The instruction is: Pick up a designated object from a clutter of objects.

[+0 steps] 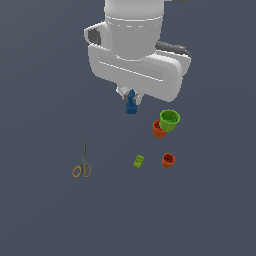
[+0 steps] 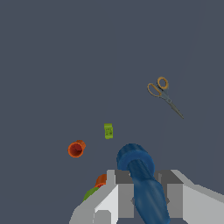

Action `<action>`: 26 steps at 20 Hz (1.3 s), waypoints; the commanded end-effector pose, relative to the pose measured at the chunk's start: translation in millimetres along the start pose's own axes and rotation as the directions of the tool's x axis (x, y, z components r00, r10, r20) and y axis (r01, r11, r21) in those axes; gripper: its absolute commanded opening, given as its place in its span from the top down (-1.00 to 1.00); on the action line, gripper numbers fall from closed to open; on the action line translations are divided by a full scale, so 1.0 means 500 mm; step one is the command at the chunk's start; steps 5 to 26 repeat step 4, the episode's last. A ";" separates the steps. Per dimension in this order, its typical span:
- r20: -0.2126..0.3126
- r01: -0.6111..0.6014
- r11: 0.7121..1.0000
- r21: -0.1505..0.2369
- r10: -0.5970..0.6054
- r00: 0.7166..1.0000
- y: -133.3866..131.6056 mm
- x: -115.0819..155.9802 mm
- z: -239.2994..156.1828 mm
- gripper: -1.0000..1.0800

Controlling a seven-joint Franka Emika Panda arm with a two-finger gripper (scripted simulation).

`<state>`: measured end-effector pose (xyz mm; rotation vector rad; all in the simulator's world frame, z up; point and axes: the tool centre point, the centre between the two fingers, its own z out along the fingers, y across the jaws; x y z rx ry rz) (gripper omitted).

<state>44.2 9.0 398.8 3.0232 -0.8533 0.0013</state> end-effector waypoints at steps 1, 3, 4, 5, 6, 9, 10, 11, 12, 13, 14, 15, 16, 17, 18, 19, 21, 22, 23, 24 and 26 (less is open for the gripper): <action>0.001 0.000 1.000 0.000 0.000 1.000 -0.005 0.000 -0.010 1.00; 0.001 0.000 1.000 0.000 0.000 1.000 -0.007 -0.001 -0.012 1.00; 0.001 0.000 1.000 0.000 0.000 1.000 -0.007 -0.001 -0.013 1.00; 0.001 0.000 1.000 0.000 0.000 1.000 -0.007 -0.001 -0.013 1.00; 0.001 0.000 1.000 0.000 0.000 1.000 -0.007 -0.001 -0.013 1.00; 0.001 0.000 1.000 0.000 0.000 1.000 -0.007 -0.001 -0.013 1.00; 0.001 0.000 1.000 0.000 0.000 1.000 -0.007 -0.001 -0.013 1.00; 0.001 0.000 1.000 0.000 0.000 1.000 -0.007 -0.001 -0.013 1.00; 0.001 0.000 1.000 0.000 0.000 1.000 -0.007 -0.001 -0.013 1.00; 0.001 0.000 1.000 0.000 0.000 1.000 -0.007 -0.001 -0.013 1.00; 0.001 0.000 1.000 0.000 0.000 1.000 -0.007 -0.001 -0.013 1.00; 0.001 0.000 1.000 0.000 0.000 1.000 -0.007 -0.001 -0.013 1.00; 0.001 0.000 1.000 0.000 0.000 1.000 -0.007 -0.001 -0.013 1.00; 0.001 0.000 1.000 0.000 0.000 1.000 -0.007 -0.001 -0.013 1.00; 0.001 0.000 1.000 0.000 0.000 1.000 -0.007 -0.001 -0.013 1.00; 0.001 0.000 1.000 0.000 0.000 1.000 -0.007 -0.001 -0.013 1.00; 0.001 0.000 1.000 0.000 0.000 1.000 -0.007 -0.001 -0.013 1.00; 0.001 0.000 1.000 0.000 0.000 1.000 -0.007 -0.001 -0.013 1.00; 0.001 0.000 1.000 0.000 0.000 1.000 -0.007 -0.001 -0.013 1.00; 0.001 0.000 1.000 0.000 0.000 1.000 -0.007 -0.001 -0.013 1.00; 0.001 0.000 1.000 0.000 0.000 1.000 -0.007 -0.001 -0.013 1.00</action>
